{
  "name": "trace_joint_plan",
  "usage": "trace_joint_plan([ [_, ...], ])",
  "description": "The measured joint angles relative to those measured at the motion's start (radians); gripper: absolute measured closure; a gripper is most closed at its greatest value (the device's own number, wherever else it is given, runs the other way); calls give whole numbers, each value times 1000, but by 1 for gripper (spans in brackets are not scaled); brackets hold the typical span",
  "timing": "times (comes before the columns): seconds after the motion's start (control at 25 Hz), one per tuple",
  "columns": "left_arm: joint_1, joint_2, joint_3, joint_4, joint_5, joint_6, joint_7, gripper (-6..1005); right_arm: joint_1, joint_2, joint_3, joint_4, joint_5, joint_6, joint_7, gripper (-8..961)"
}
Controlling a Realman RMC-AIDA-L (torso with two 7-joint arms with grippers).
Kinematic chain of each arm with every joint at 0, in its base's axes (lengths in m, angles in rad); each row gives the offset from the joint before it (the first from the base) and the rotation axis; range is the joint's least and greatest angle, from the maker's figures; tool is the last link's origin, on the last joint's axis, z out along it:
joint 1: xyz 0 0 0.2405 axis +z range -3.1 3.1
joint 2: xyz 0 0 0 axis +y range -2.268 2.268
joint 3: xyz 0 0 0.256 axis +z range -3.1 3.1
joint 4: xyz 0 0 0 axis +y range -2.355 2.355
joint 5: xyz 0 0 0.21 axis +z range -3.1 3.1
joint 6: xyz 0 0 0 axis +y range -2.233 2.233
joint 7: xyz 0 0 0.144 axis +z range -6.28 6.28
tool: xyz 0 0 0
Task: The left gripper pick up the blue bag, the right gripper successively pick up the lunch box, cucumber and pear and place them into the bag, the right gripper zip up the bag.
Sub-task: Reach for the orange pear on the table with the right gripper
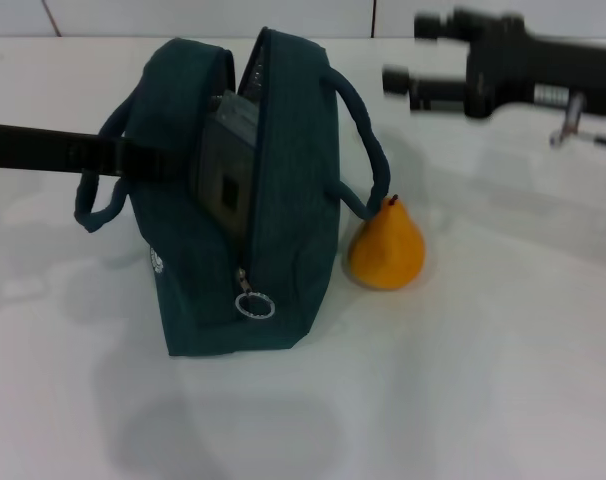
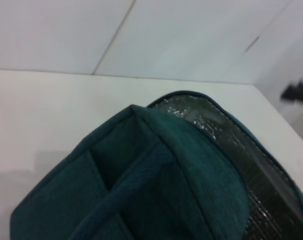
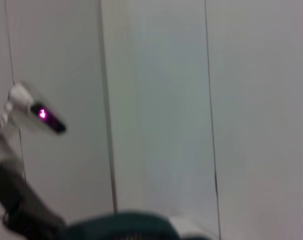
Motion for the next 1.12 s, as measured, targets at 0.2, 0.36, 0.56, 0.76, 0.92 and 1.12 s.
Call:
trace_joint_plan([
  [0.2, 3, -1, -44, -41, 0, -6, 23, 963, -66, 25, 0, -12, -57, -27, -4, 146],
  [0.36, 4, 2, -75, -76, 0, -12, 38, 963, -94, 33, -4, 3, -66, -51, -22, 147],
  [0.56, 6, 3, -81, -93, -1, -24, 47, 963, -127, 38, -7, 28, -67, -67, -88, 149],
  [0.76, 8, 3, -81, -99, -4, -33, 52, 963, -127, 39, -8, 90, -65, -67, -149, 150],
  [0.92, 7, 3, -81, -99, -6, -37, 52, 963, -122, 40, -5, 129, -61, -63, -180, 153],
  [1.12, 2, 0, -81, -99, -7, -44, 56, 963, -110, 41, -2, 160, -59, -56, -192, 158],
])
